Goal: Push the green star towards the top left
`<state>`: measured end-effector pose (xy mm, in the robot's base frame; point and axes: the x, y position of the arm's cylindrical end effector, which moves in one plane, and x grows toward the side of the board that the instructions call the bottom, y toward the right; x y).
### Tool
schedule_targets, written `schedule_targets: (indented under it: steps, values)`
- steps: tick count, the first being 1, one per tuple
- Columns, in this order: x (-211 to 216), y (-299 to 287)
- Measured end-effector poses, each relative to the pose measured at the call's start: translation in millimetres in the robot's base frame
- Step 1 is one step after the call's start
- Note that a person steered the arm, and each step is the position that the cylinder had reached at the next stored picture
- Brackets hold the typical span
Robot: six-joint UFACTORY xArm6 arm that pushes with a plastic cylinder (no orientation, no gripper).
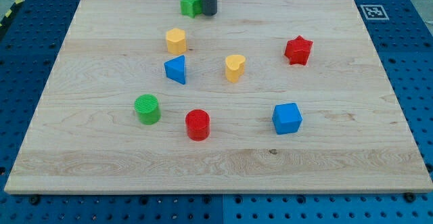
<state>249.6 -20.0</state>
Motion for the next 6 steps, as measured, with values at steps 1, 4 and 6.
schedule_targets:
  steps: [1, 4, 6]
  values:
    - [-2.3, -17.7]
    - [-38.2, -11.0]
    - [-34.2, -52.5]
